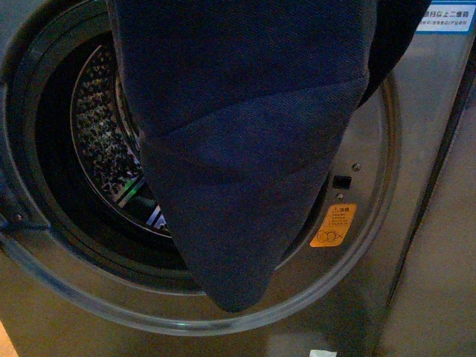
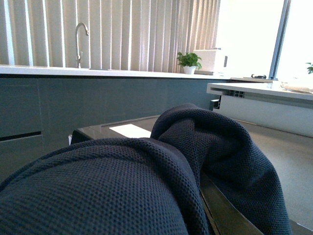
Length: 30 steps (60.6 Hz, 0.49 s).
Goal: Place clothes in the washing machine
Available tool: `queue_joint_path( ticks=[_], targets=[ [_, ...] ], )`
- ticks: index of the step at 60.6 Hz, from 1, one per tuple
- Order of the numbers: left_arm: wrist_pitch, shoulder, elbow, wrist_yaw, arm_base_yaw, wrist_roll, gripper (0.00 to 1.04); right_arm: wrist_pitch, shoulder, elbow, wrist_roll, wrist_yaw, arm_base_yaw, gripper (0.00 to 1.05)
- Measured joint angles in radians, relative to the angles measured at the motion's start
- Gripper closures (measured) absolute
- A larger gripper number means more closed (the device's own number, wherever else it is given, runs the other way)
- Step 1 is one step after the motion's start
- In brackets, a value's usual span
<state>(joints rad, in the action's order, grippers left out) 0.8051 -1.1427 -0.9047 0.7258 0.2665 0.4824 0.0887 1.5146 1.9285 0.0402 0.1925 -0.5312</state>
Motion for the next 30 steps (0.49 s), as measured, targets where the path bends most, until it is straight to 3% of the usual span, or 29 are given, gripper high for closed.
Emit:
queue_joint_path(
  ticks=[10, 30],
  targets=[
    [-0.090, -0.025, -0.056, -0.105, 0.101, -0.035, 0.07, 0.000, 0.000, 0.000, 0.000, 0.000, 0.000, 0.98],
    [-0.311, -0.129, -0.227, -0.465, 0.232, -0.141, 0.07, 0.000, 0.000, 0.000, 0.000, -0.004, 0.001, 0.98]
  ],
)
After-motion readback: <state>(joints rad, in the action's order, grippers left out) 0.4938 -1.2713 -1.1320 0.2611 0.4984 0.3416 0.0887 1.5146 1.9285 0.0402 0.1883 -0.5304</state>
